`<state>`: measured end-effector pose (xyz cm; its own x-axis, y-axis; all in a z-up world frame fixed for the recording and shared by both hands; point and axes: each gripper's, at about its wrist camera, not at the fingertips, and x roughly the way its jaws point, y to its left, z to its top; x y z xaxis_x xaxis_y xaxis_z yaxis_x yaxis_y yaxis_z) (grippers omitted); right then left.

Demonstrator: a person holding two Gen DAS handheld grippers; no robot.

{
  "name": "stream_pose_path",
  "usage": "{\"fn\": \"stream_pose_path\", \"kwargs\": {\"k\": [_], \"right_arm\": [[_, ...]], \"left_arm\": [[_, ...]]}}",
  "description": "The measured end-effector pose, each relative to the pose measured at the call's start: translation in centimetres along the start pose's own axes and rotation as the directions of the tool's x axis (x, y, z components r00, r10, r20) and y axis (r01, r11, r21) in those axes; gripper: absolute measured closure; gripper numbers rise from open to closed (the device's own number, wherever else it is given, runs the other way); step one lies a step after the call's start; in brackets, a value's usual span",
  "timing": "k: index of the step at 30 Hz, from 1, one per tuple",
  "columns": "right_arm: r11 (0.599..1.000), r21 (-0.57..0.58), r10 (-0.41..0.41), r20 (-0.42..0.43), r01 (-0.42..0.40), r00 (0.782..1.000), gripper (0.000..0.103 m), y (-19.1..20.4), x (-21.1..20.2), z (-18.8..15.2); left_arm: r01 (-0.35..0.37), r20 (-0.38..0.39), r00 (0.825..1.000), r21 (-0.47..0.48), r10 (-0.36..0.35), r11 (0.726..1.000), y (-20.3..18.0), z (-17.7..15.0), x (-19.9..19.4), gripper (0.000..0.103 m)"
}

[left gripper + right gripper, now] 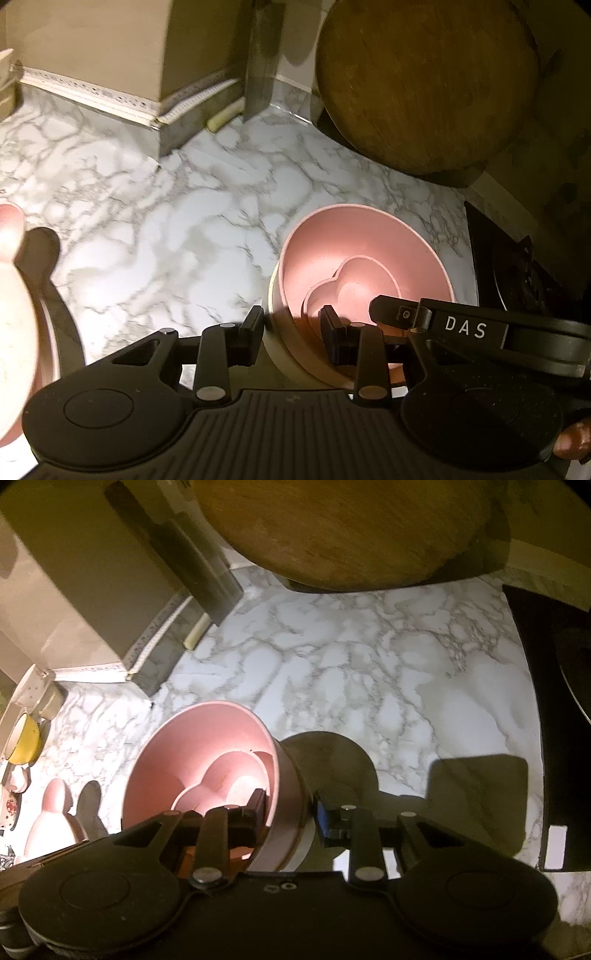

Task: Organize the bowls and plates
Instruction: 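Lift the bowl stack with both grippers and carry it toward the bear-shaped plate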

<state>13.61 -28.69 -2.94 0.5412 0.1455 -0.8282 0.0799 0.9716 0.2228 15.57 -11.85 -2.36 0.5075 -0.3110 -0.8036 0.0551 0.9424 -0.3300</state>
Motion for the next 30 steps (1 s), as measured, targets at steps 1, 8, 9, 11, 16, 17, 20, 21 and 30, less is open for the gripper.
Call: {"fn": "stream_pose_path", "kwargs": {"k": [1,8,9,11,16,17,20,21,30], "right_arm": [[1.0,-0.008,0.004,0.005,-0.004,1.0,0.076,0.4,-0.2,0.0],[0.998,-0.05,0.028,0.022,-0.026,0.999,0.076,3.2,-1.3,0.1],[0.998,-0.057,0.031,0.024,-0.029,0.999,0.076,3.7,-1.4,0.1],[0.996,-0.077,0.038,0.03,-0.036,0.999,0.076,4.8,-1.7,0.2],[0.99,-0.128,0.056,0.031,-0.052,0.998,0.076,7.6,-2.1,0.0],[0.989,-0.138,0.06,0.031,-0.055,0.998,0.076,8.2,-2.2,0.0],[0.984,-0.164,0.076,0.031,-0.07,0.997,0.076,10.0,-2.3,-0.2],[0.982,-0.173,0.082,0.03,-0.076,0.996,0.076,10.6,-2.3,-0.3],[0.965,-0.233,0.124,0.011,-0.118,0.992,0.076,15.5,-1.8,-1.3]], "left_arm": [[-0.003,0.005,1.0,-0.003,0.003,1.0,0.2,0.0,-0.4,0.071],[-0.027,0.033,0.999,-0.022,0.028,0.999,1.9,0.2,-2.9,0.071],[-0.031,0.037,0.999,-0.024,0.032,0.999,2.2,0.2,-3.2,0.071],[-0.04,0.048,0.998,-0.032,0.041,0.999,2.9,0.3,-4.1,0.071],[-0.067,0.069,0.995,-0.057,0.071,0.996,4.8,0.5,-6.0,0.071],[-0.073,0.074,0.994,-0.061,0.077,0.995,5.2,0.5,-6.4,0.071],[-0.088,0.086,0.992,-0.076,0.095,0.993,6.4,0.6,-7.4,0.071],[-0.092,0.087,0.991,-0.082,0.099,0.992,6.9,0.6,-7.8,0.071],[-0.135,0.103,0.983,-0.14,0.15,0.981,11.2,-0.3,-10.5,0.071]]}}
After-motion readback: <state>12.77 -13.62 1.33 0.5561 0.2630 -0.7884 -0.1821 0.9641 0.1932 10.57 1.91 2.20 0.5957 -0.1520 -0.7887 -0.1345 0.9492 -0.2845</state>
